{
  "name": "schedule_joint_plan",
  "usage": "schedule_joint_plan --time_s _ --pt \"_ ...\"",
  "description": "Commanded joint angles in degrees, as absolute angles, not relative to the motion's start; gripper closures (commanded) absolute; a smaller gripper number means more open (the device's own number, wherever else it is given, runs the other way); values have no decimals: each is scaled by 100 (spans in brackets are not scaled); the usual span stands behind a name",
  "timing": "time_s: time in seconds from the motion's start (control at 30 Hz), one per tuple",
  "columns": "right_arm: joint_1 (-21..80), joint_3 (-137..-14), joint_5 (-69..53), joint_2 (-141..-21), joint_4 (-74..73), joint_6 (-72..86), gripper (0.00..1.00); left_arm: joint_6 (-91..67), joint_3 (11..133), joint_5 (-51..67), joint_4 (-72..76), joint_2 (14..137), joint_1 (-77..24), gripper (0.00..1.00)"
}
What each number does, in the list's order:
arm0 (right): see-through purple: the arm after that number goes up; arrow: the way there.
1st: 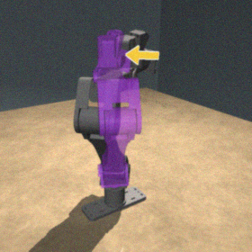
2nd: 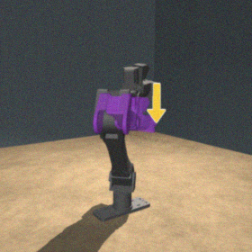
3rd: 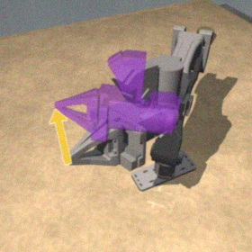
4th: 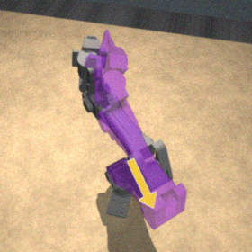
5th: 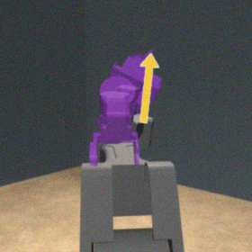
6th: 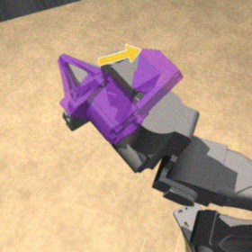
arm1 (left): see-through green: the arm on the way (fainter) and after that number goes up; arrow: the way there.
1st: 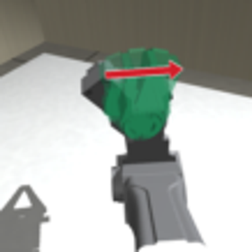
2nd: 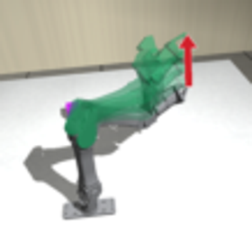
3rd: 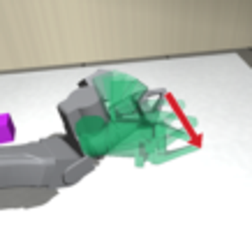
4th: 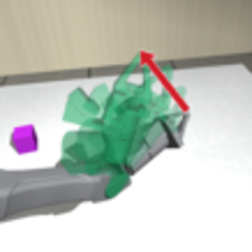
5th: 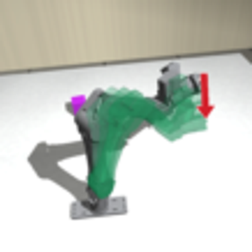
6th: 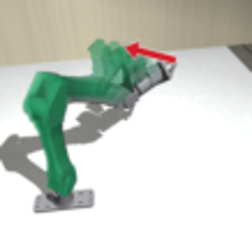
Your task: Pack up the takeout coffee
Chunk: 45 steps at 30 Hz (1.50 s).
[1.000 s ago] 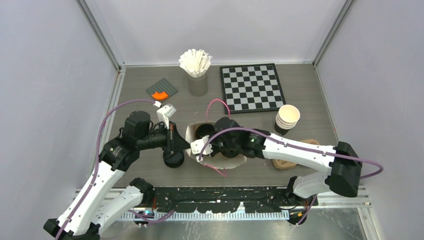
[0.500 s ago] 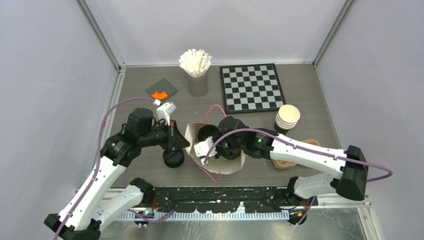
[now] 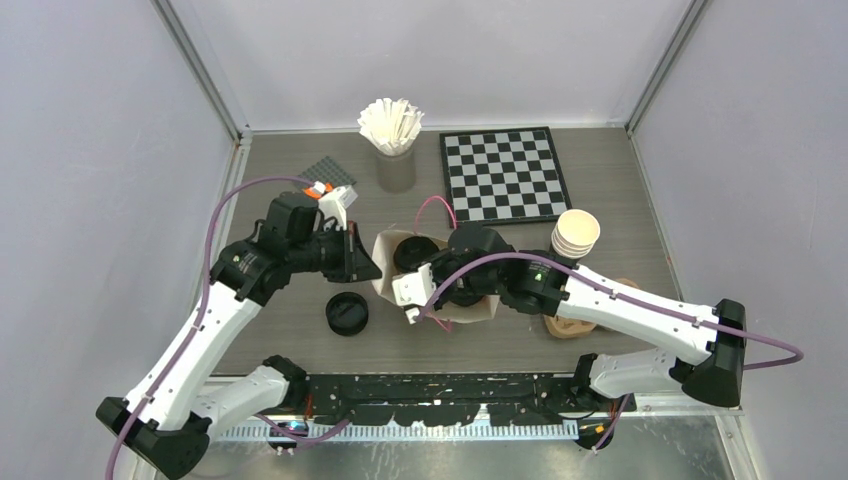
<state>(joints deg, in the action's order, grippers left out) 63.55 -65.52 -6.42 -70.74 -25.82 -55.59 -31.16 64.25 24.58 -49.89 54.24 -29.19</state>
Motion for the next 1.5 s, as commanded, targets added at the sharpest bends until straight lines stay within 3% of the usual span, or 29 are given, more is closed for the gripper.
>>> schedule_joint_plan --time_s 0.0,0.8,1.47 --pt "6375 -6854 -367 -6915 -2406 -5544 100 -3172 6818 2318 -5238 5537 -2927 100" --pt "6363 -7470 290 -6749 -1977 -5266 100 -3705 7495 1943 -5973 5982 -2925 100" --pt "6360 -7696 1024 -6362 -1511 -4999 100 -3749 7364 1727 -5871 5812 -2918 100"
